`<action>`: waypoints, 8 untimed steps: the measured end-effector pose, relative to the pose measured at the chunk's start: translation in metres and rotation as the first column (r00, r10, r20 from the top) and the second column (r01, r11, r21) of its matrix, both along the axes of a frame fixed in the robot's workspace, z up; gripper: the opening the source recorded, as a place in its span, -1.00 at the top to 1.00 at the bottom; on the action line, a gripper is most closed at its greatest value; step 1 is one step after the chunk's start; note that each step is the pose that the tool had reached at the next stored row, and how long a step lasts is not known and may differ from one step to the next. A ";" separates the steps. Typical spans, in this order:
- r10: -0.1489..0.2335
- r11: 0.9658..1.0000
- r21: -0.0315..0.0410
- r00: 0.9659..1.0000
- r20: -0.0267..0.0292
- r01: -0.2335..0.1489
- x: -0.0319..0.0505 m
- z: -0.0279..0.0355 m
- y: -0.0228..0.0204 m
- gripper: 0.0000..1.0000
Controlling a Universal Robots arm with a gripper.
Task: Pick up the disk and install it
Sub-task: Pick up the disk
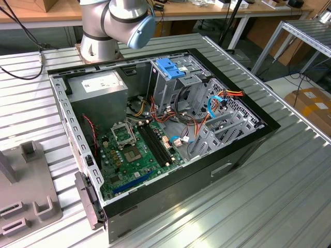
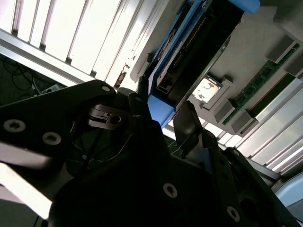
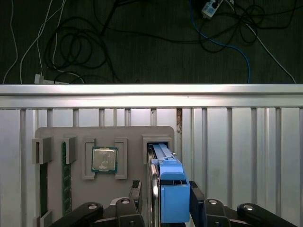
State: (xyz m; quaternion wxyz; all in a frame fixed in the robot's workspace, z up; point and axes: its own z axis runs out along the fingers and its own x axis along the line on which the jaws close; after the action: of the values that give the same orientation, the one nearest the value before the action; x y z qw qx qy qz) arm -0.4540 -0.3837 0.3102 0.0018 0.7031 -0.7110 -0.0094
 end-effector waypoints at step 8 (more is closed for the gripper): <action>0.000 1.000 0.000 1.000 0.000 0.000 0.0000 -0.0001 0.0000 0.27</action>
State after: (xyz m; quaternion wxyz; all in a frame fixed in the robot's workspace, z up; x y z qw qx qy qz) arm -0.4540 -0.3837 0.3100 0.0019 0.7032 -0.7110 -0.0094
